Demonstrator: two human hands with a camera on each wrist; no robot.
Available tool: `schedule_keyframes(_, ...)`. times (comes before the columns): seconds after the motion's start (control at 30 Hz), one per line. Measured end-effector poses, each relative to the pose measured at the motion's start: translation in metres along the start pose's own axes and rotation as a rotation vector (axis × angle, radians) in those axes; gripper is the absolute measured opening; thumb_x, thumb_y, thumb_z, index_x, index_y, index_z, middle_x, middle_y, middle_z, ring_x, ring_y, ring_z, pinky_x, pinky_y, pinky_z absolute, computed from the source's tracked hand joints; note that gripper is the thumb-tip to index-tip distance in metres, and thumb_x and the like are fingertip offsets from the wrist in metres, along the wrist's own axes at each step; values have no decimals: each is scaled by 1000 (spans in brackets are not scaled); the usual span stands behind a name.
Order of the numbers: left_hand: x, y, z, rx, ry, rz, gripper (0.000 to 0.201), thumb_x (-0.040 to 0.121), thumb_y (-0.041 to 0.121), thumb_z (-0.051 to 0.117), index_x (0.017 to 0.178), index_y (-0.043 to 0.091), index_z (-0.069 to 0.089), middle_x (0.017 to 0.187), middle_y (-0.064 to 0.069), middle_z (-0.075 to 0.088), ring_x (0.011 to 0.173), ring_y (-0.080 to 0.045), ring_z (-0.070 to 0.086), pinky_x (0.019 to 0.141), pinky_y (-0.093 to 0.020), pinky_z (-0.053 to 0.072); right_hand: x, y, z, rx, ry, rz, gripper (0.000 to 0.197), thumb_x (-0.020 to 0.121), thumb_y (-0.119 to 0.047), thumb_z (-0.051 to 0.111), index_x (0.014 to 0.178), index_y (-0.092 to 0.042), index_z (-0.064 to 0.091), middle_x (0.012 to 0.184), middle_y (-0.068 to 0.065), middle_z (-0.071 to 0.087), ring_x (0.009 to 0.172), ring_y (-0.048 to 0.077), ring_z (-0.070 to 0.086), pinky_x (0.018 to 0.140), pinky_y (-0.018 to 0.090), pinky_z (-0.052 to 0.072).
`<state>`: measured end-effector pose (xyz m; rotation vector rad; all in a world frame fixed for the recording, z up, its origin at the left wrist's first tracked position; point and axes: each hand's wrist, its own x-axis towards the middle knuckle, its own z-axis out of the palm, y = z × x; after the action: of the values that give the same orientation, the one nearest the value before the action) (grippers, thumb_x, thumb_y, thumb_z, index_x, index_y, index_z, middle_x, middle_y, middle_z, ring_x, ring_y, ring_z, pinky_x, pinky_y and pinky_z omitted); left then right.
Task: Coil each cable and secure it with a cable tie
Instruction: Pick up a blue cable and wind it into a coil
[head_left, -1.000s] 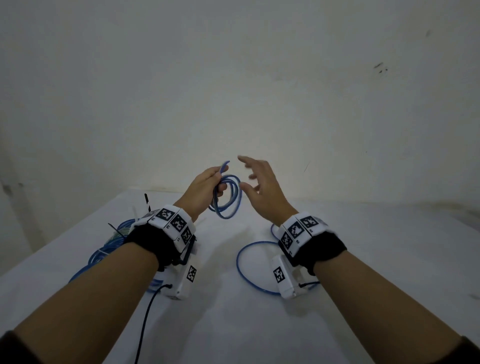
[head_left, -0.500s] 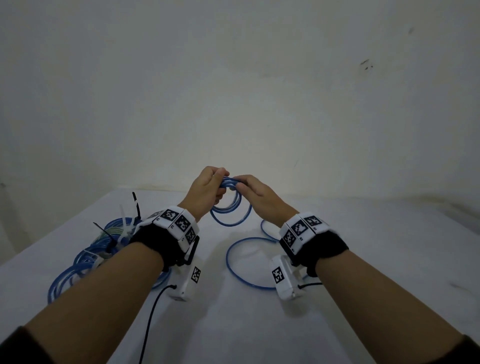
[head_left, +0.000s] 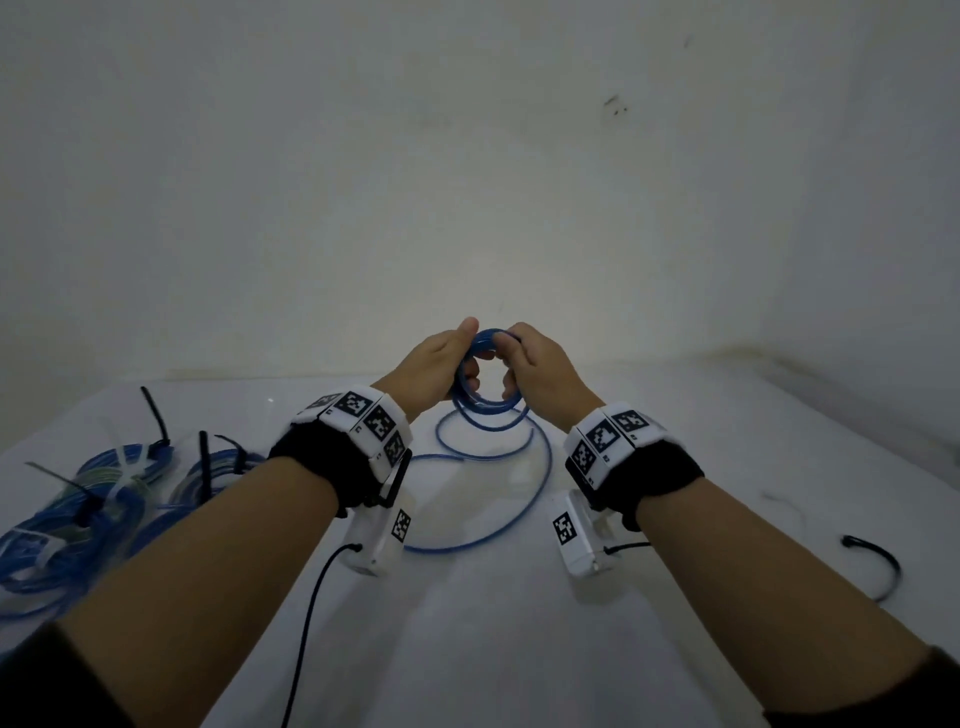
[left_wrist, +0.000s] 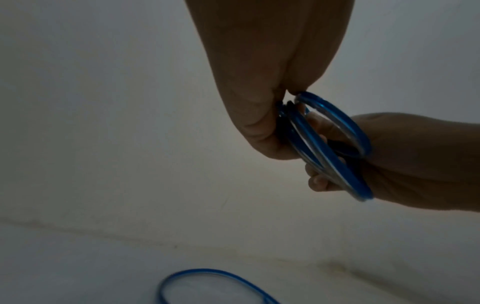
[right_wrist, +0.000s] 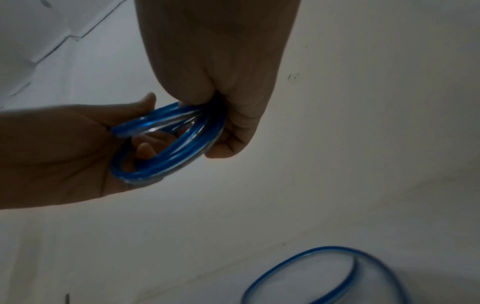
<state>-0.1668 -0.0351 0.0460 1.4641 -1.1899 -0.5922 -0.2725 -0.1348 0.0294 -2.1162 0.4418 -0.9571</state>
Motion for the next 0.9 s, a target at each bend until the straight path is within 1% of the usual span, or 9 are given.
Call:
schedule_keyframes(0.07, 6, 4, 17, -24, -79, -5, 46, 101, 39, 30, 107, 1, 56, 65, 1, 43, 55, -8, 50, 61, -23, 45, -6, 6, -19, -29, 16, 21, 19, 101, -21, 39, 93, -7, 49, 75, -2, 51, 53, 15, 49, 48, 18, 43)
schedule_keyframes(0.17, 14, 8, 44, -55, -160, -23, 31, 102, 27, 32, 98, 4, 53, 67, -2, 44, 55, -10, 52, 58, -22, 51, -20, 14, -47, -54, 12, 70, 19, 101, -21, 39, 93, -7, 50, 75, -6, 50, 52, 13, 50, 49, 18, 44)
schedule_keyframes(0.27, 21, 10, 75, -13, -141, 2, 27, 103, 20, 30, 89, 8, 51, 67, -2, 42, 55, -12, 45, 56, -24, 50, -36, 20, -74, 34, -3, 169, 22, 101, -22, 37, 93, -7, 50, 74, -3, 49, 48, 8, 54, 50, 17, 45)
schedule_keyframes(0.33, 26, 11, 97, 26, -113, 26, 27, 103, 20, 30, 87, 9, 49, 66, -1, 39, 53, -11, 40, 52, -22, 47, -47, 23, -91, 131, 9, 262, 28, 102, -27, 34, 96, -6, 50, 74, 2, 48, 51, 12, 54, 50, 20, 47)
schedule_keyframes(0.4, 29, 12, 120, 25, -123, 25, 30, 102, 22, 29, 84, 10, 48, 65, -1, 38, 53, -11, 38, 52, -23, 44, -56, 28, -107, 117, 46, 314, 31, 102, -31, 32, 100, -6, 50, 73, 3, 48, 54, 14, 52, 50, 21, 45)
schedule_keyframes(0.57, 31, 19, 169, -9, -254, -34, 37, 102, 30, 27, 82, 11, 51, 61, 0, 36, 53, -13, 37, 58, -27, 46, -77, 44, -143, 7, 189, 358, 22, 100, -25, 39, 96, -6, 47, 69, 3, 47, 52, 14, 48, 56, 30, 48)
schedule_keyframes(0.73, 39, 22, 207, 239, -268, 102, 30, 102, 25, 30, 87, 8, 49, 68, -2, 43, 57, -15, 42, 55, -27, 44, -105, 54, -177, 104, 232, 467, 15, 99, -21, 44, 100, -7, 47, 76, 7, 59, 60, 18, 56, 70, 40, 54)
schedule_keyframes(0.8, 39, 21, 223, 241, -289, 113, 28, 102, 26, 30, 84, 12, 47, 69, -1, 44, 58, -16, 41, 57, -29, 42, -115, 56, -192, 136, 254, 475, 10, 97, -17, 49, 93, -8, 48, 78, 11, 61, 60, 20, 57, 68, 38, 55)
schedule_keyframes(0.9, 38, 21, 242, 187, -344, 81, 28, 101, 26, 30, 81, 15, 45, 69, -2, 42, 58, -17, 39, 60, -33, 41, -127, 60, -210, 174, 291, 498, 15, 93, -13, 56, 81, -8, 48, 75, 13, 62, 56, 20, 58, 62, 33, 56)
